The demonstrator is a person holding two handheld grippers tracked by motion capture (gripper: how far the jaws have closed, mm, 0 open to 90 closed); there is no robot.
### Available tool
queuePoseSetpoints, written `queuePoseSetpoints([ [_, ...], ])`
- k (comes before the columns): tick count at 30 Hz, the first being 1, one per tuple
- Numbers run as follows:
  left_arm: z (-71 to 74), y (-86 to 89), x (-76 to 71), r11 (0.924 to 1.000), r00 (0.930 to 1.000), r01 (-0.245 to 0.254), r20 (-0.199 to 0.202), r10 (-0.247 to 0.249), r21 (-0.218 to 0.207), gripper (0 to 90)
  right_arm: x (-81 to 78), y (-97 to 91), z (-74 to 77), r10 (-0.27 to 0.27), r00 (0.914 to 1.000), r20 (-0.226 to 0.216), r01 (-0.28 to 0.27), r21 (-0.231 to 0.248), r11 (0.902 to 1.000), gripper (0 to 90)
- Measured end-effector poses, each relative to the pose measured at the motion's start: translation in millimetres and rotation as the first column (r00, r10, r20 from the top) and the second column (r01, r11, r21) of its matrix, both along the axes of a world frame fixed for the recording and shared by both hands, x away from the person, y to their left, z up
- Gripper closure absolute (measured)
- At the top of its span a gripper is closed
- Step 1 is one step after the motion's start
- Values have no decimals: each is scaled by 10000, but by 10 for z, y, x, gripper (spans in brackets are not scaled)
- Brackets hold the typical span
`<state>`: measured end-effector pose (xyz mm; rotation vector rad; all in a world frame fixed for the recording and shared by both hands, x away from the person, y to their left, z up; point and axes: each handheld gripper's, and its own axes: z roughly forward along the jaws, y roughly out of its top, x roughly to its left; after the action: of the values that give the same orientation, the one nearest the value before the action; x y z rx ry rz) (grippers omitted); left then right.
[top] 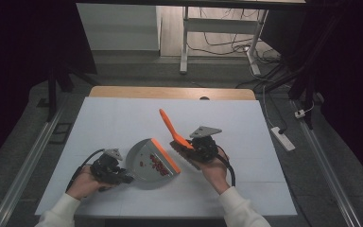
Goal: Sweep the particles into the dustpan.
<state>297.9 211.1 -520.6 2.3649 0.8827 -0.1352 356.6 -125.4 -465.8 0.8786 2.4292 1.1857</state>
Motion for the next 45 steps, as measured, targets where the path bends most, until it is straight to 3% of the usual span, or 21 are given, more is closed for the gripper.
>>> queuePoseSetpoints([
  [4, -8, 2, 2, 10000, 10000, -4, -1, 4, -32, 623, 39, -60, -24, -209, 9997, -102, 209, -47, 9998, 694],
  [19, -7, 10, -19, 9998, 9999, -75, 84, 76, -176, 622, 43, -29, -51, -16, 9998, -222, 13, -145, 9999, 694],
  [30, 31, 40, -100, 9981, 9987, -388, 318, 403, -476, 622, -45, -103, 0, 217, 9998, 26, -217, 17, 9998, 694],
  [37, 42, 70, -148, 9943, 9955, -821, 415, 850, -678, 622, -100, -219, 45, 212, 9996, 186, -215, 165, 9996, 694],
  [45, 92, 151, -234, 9786, 9827, -1639, 660, 1730, -1246, 622, -210, -424, 47, 122, 9994, 322, -127, 129, 9998, 694],
])
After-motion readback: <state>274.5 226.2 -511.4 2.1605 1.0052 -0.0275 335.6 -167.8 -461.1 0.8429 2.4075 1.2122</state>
